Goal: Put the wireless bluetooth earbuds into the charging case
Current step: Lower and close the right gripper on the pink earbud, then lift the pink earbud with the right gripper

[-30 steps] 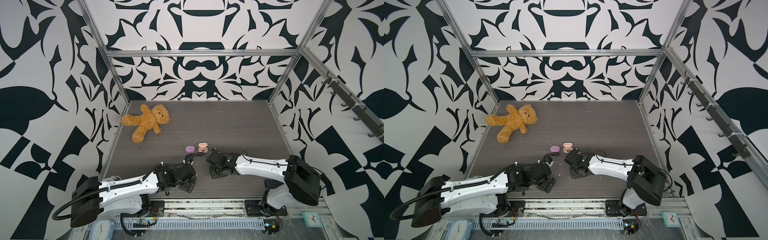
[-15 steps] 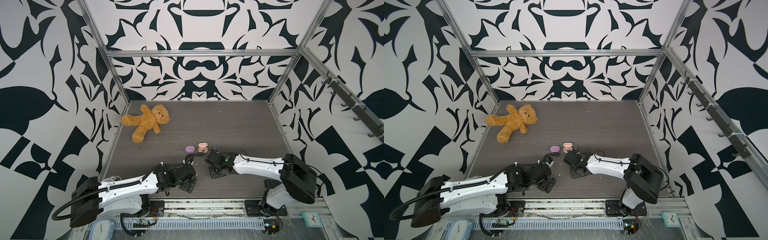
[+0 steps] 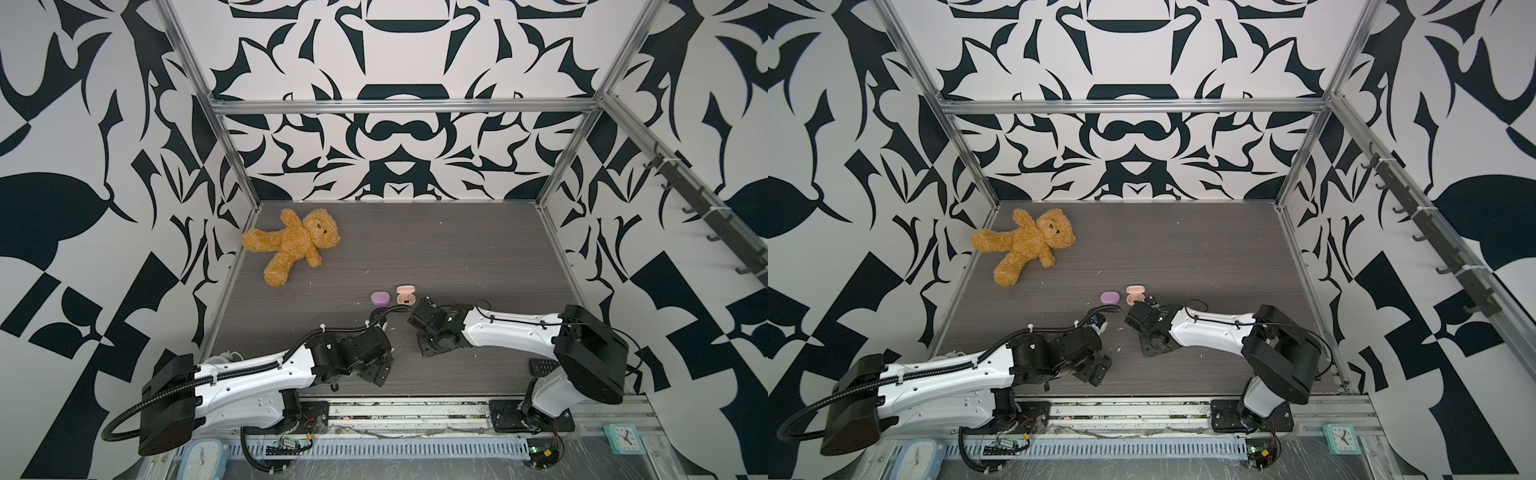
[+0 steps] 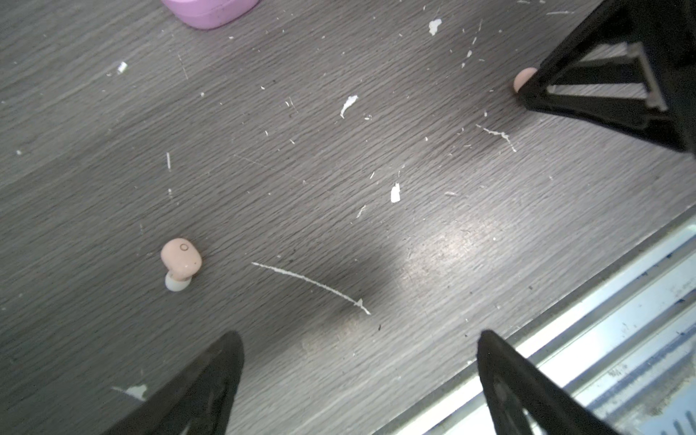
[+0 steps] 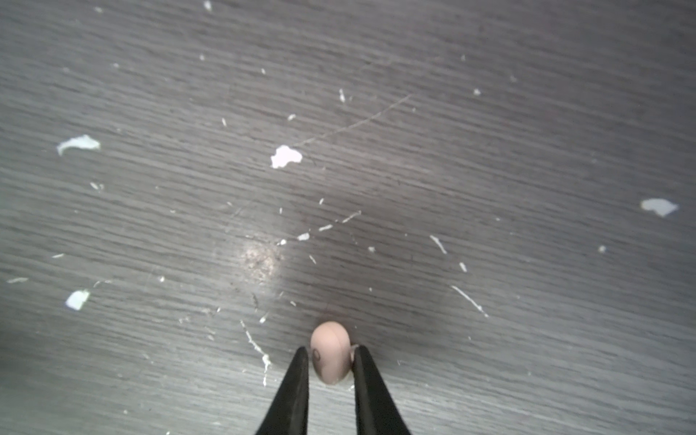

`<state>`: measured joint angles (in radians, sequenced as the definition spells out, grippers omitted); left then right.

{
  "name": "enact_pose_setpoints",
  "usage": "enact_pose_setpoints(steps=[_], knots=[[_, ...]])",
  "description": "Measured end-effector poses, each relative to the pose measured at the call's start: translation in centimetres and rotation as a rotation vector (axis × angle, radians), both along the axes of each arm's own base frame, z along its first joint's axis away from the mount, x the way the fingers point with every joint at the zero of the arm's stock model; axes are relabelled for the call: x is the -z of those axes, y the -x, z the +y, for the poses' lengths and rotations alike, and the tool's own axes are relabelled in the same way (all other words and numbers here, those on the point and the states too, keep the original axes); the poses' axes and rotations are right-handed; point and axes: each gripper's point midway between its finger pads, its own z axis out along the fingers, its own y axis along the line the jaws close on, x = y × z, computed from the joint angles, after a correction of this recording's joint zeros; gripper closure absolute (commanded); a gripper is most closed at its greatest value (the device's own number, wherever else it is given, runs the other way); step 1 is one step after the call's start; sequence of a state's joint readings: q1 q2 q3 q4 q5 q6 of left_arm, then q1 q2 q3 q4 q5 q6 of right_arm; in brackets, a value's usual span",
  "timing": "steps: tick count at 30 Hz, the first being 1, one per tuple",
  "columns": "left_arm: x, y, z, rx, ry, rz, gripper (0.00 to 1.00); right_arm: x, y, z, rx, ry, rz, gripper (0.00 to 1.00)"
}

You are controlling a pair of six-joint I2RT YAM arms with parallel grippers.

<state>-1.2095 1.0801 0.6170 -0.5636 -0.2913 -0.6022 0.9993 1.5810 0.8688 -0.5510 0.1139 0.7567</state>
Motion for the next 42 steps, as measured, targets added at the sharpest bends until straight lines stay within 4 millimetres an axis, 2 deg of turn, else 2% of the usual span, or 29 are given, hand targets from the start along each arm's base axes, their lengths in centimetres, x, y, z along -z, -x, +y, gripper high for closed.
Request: enact_pose_setpoints(steps=[42], knots=[[0.05, 0.01, -0.13, 0.005, 0.001, 0.001, 0.01, 0.22, -0.94, -0.55, -0.025, 0.114, -0.009, 0.77]])
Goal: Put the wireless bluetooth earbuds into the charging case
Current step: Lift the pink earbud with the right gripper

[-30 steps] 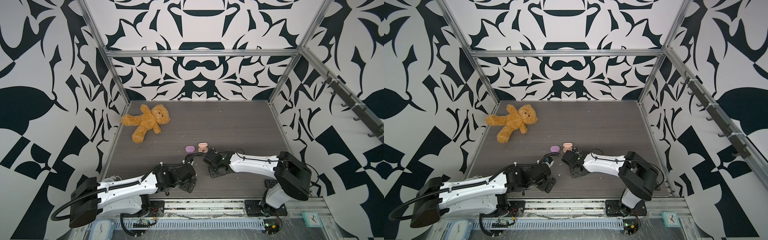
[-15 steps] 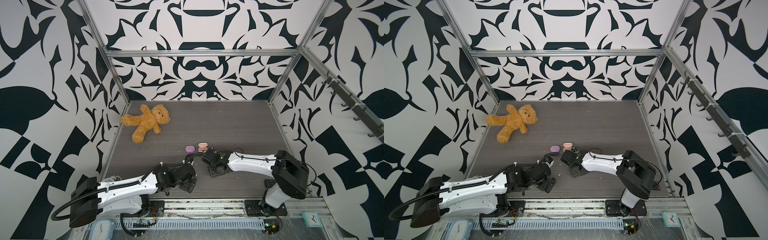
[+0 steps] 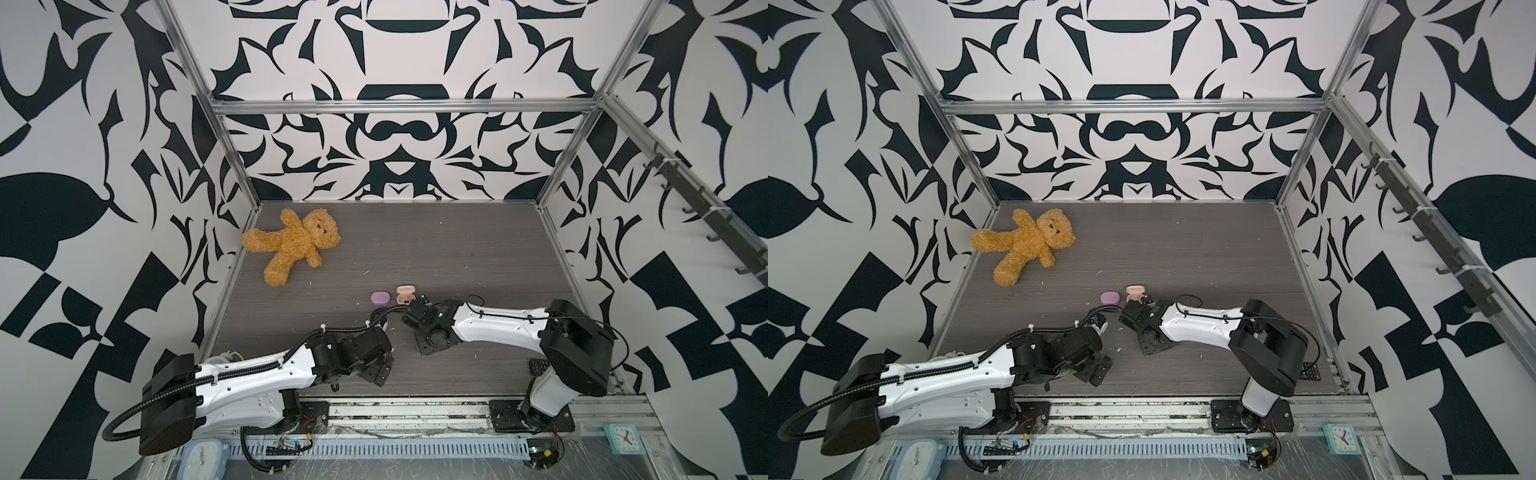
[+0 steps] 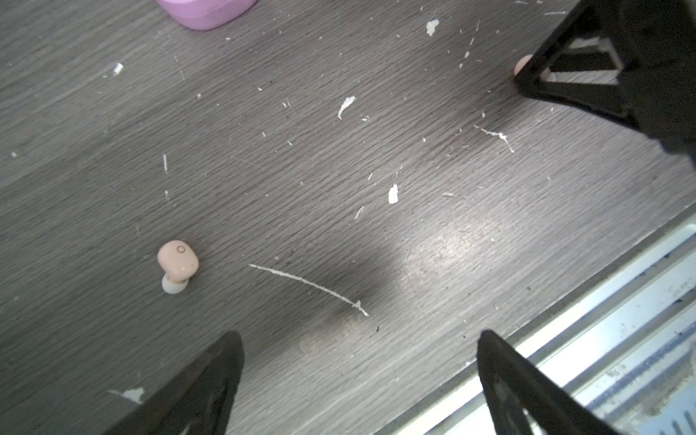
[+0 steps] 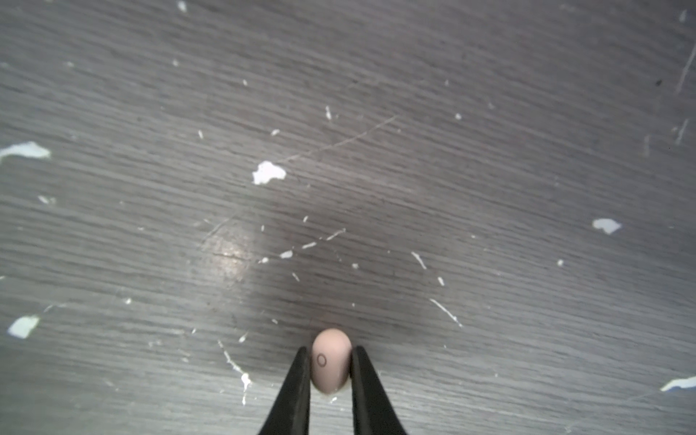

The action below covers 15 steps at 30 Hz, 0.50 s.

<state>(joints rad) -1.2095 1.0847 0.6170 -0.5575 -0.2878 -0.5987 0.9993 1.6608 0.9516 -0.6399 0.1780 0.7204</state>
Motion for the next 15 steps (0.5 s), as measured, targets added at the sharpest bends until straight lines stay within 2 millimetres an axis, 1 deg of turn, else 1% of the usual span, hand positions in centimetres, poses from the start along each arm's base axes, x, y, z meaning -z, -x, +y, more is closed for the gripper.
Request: enact_pose_setpoints(steps=[15], knots=[[0.26, 0.08, 0.00, 0.009, -0.011, 0.005, 0.01, 0.39, -0.33, -0.54, -0.019, 0.059, -0.005, 0.75]])
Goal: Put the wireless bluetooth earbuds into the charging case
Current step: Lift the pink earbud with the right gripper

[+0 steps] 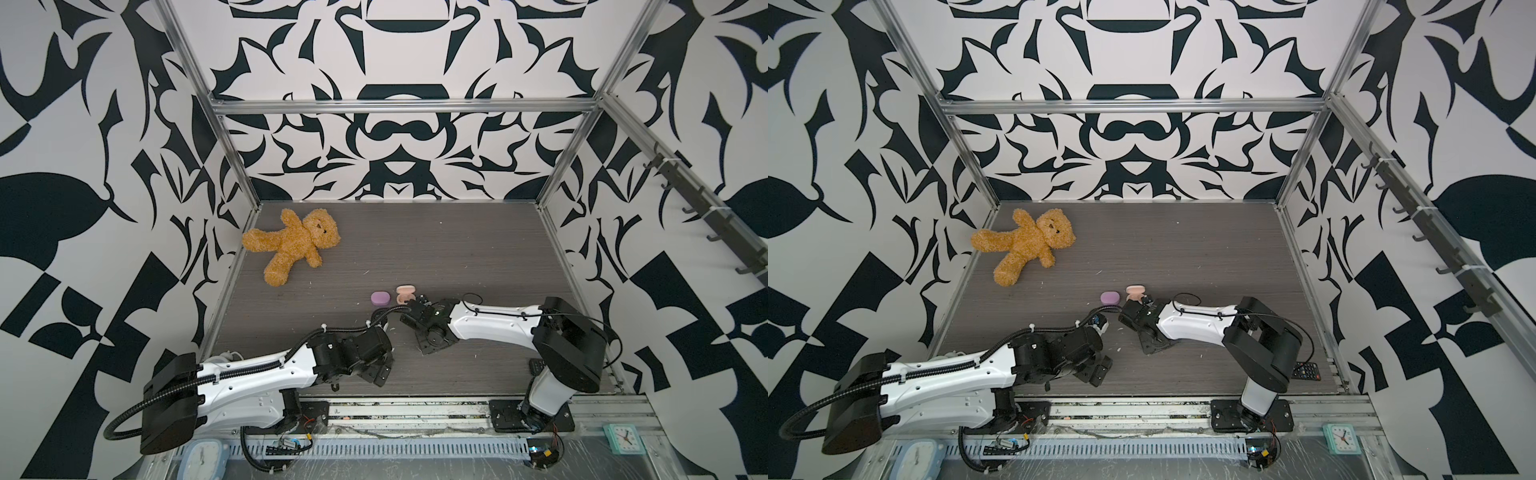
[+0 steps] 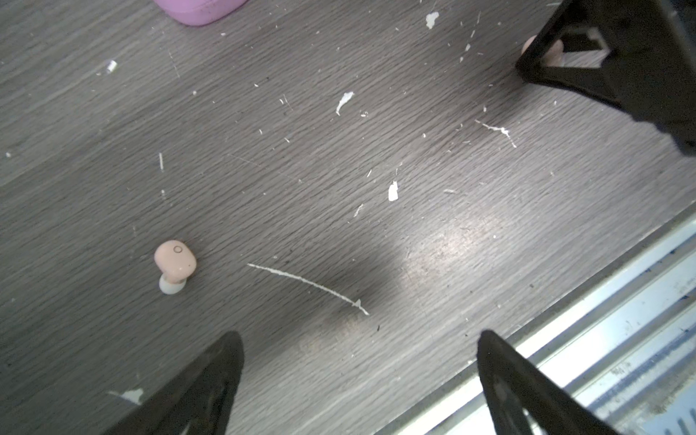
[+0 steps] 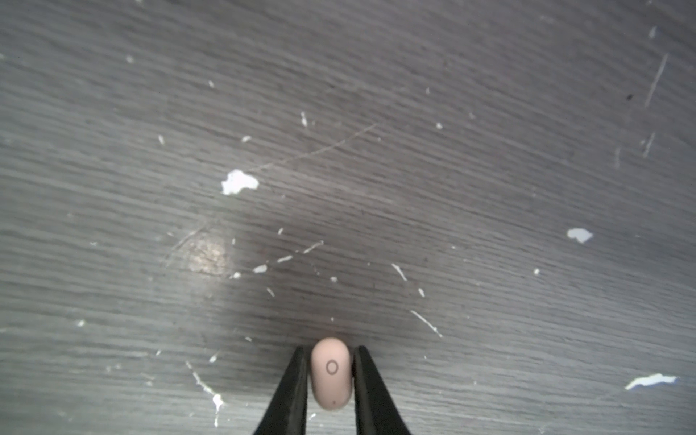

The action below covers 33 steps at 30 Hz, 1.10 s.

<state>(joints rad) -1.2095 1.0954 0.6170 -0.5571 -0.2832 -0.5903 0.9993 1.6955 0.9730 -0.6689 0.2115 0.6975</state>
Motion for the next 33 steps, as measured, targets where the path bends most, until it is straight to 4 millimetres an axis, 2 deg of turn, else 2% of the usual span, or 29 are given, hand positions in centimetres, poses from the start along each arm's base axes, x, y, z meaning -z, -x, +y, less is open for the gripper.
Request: enact_pose_setpoints(steps=[20, 33], knots=[[0.12, 0.17, -0.06, 0.015, -0.005, 0.006, 0.01, 0.07, -0.83, -0.13, 0.011, -0.004, -0.001, 0.83], [0.12, 0.19, -0.08, 0.016, -0.004, 0.007, 0.01, 0.09, -0.95, -0.13, 0.015, -0.008, 0.000, 0.83]])
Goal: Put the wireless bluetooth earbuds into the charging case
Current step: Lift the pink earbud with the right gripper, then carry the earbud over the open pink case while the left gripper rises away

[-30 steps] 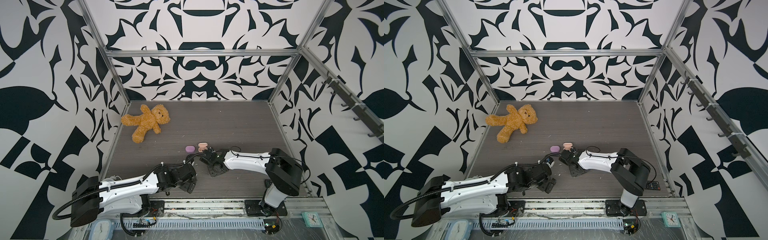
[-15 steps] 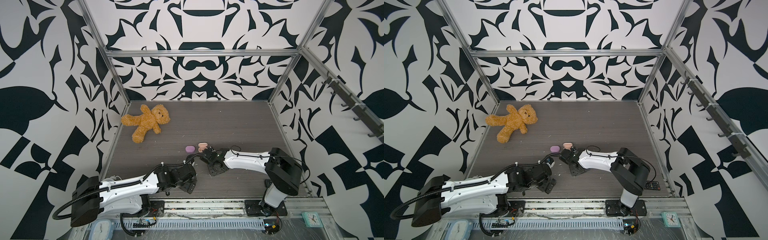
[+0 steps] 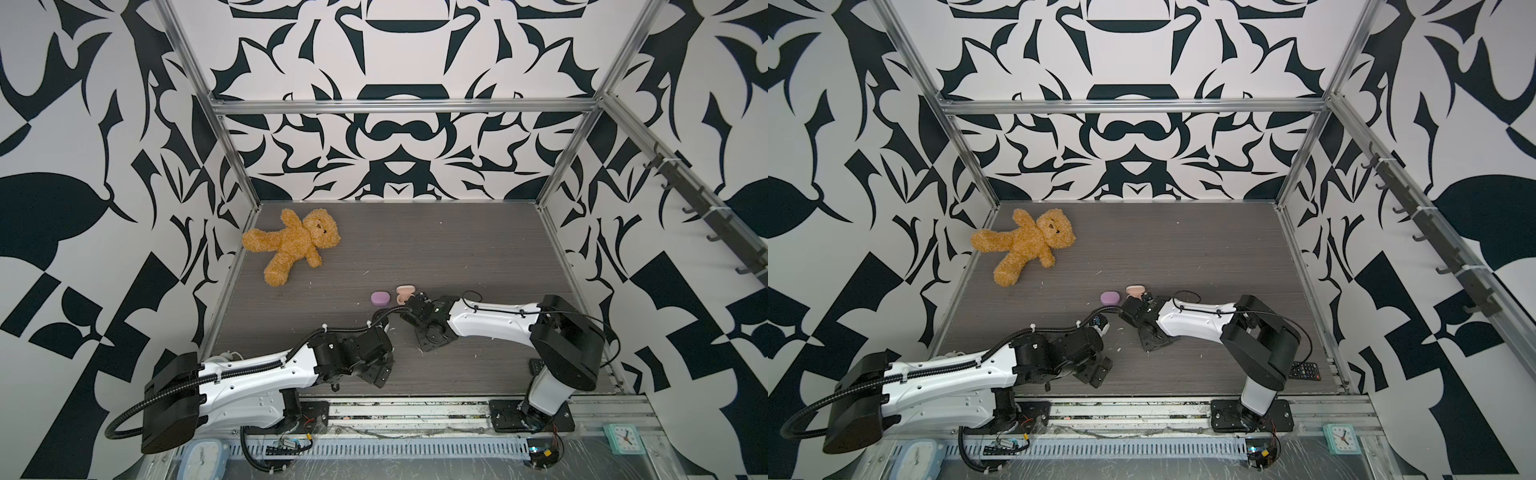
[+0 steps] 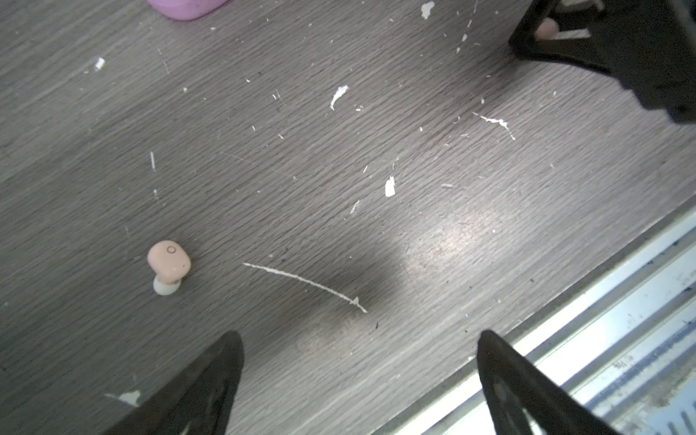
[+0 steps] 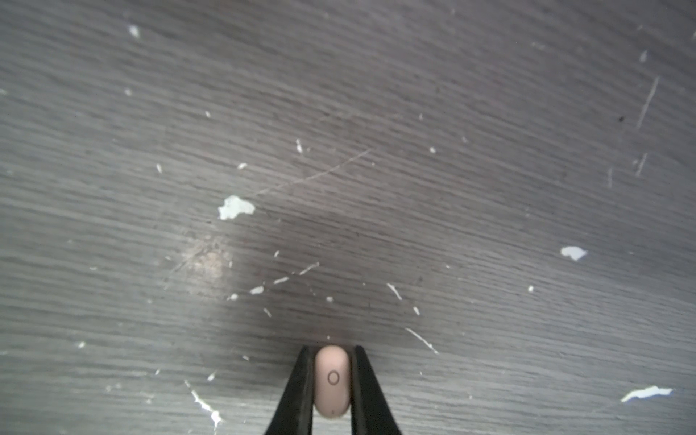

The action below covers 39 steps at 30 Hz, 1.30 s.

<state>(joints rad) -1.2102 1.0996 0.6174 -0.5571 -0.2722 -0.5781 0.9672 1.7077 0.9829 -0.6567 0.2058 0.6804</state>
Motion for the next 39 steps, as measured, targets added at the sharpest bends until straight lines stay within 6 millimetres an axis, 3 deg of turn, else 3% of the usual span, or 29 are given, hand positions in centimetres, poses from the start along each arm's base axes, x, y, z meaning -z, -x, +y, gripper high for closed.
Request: enact_pose_setpoints(steps=[11, 17, 29, 32, 39], knots=[[0.0, 0.0, 0.0, 0.002, -0.001, 0.000, 0.01, 0.0, 0.0, 0.0, 0.005, -0.009, 0.010, 1.00], [-1.0, -0.1, -0.4, 0.005, 0.031, -0.013, 0.01, -0.3, 0.3, 0.2, 0.002, -0.025, 0.018, 1.00], [-3.6, -1.1, -0.6, -0.009, 0.105, -0.095, 0.01, -4.9, -0.1, 0.7, -0.023, -0.129, -0.050, 1.00], [-6.1, -1.8, -0.7, -0.035, 0.162, -0.145, 0.01, -5.9, -0.5, 0.9, -0.038, -0.139, -0.076, 1.00], [-15.0, -3.8, 0.2, -0.069, 0.305, -0.363, 0.01, -8.7, -2.0, 1.8, -0.075, -0.204, -0.138, 1.00]])
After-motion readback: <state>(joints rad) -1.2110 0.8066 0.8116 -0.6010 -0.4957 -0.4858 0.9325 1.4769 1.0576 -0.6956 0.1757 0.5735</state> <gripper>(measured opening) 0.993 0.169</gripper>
